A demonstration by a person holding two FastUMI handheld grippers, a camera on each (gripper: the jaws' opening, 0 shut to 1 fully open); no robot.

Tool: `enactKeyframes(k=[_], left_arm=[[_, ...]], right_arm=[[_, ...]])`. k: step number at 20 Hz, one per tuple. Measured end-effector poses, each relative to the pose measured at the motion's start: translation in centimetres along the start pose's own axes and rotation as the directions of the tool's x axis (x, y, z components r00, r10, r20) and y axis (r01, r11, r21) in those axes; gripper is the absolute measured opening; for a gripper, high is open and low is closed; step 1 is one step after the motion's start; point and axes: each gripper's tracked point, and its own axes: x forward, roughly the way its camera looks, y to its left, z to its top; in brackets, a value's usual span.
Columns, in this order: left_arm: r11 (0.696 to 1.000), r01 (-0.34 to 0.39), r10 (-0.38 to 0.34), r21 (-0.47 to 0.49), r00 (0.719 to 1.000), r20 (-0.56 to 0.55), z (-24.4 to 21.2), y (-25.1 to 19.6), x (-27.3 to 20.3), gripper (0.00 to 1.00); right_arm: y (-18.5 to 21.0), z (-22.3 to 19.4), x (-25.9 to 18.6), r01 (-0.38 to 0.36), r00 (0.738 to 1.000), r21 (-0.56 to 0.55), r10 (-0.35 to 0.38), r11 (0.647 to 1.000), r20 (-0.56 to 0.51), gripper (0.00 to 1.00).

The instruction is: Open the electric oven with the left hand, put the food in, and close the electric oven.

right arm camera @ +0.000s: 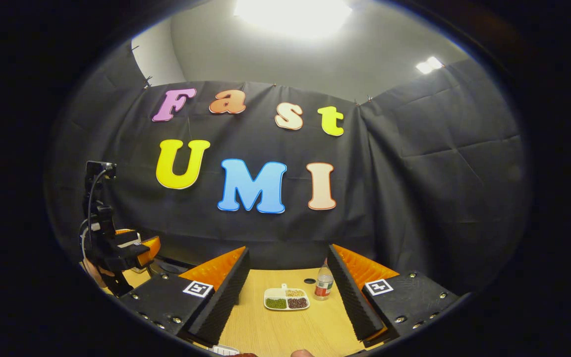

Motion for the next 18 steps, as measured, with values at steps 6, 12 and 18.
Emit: enactKeyframes(k=[6, 12, 18], left_arm=[[1.000, 0.017, -0.018, -0.005, 0.998, -0.056, -4.1, -0.6, 4.8, 1.00], [1.000, 0.008, -0.006, 0.020, 0.993, -0.118, -8.2, -0.6, 7.7, 0.97], [0.999, -0.018, 0.023, 0.039, 0.989, -0.144, -10.4, -0.6, 8.3, 1.00]], right_arm=[[0.1, -0.4, 0.0, 0.068, 0.997, -0.029, -0.068, 0.997, -0.021, 0.95], [-0.6, -0.7, 0.0, 0.102, 0.994, -0.049, -0.103, 0.994, -0.038, 0.95], [-1.6, -0.7, 0.0, 0.112, 0.992, -0.068, -0.115, 0.991, -0.046, 0.95]])
